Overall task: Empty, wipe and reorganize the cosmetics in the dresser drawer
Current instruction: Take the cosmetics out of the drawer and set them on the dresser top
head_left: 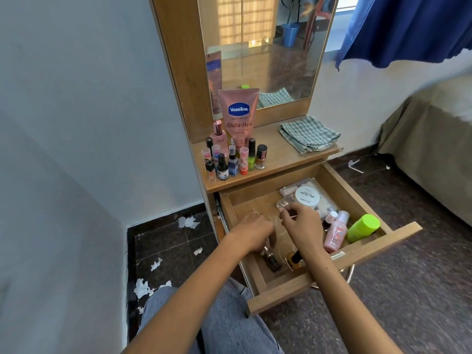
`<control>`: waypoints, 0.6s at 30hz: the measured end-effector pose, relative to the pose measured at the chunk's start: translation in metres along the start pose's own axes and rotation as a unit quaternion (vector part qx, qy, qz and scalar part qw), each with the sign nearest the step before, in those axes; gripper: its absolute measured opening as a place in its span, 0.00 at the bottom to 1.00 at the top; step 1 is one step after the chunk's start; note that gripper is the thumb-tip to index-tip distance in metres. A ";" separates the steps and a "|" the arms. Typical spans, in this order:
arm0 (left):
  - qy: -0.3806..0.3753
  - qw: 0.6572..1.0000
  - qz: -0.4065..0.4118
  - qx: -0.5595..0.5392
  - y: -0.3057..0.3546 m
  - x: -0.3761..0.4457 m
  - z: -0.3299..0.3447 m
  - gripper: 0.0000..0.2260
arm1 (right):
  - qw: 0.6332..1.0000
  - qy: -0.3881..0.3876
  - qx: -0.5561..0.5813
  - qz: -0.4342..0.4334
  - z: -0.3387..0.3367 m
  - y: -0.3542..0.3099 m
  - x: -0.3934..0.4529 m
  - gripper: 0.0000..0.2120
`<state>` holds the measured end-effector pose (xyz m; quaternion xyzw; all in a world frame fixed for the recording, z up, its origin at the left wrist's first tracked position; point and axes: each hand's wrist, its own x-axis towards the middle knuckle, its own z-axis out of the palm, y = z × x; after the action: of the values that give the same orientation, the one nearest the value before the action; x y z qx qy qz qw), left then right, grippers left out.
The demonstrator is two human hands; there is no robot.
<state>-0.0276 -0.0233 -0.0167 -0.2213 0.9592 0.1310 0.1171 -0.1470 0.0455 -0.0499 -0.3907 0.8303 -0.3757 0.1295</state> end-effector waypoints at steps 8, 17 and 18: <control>0.010 1.000 0.013 0.018 0.006 0.005 0.011 0.15 | 1.000 0.002 0.011 0.015 -0.002 -0.001 0.001 0.05; 0.267 0.951 -0.107 -0.117 -0.018 -0.035 -0.007 0.16 | 0.992 0.021 0.108 -0.055 -0.007 -0.006 -0.004 0.11; 0.314 0.926 -0.117 -0.176 -0.019 -0.041 -0.006 0.16 | 0.992 0.015 0.108 -0.070 -0.008 -0.008 -0.005 0.11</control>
<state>0.0159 -0.0258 -0.0030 -0.3791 0.8757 0.2063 -0.2166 -0.1435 0.0504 -0.0390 -0.4262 0.7573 -0.4770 0.1317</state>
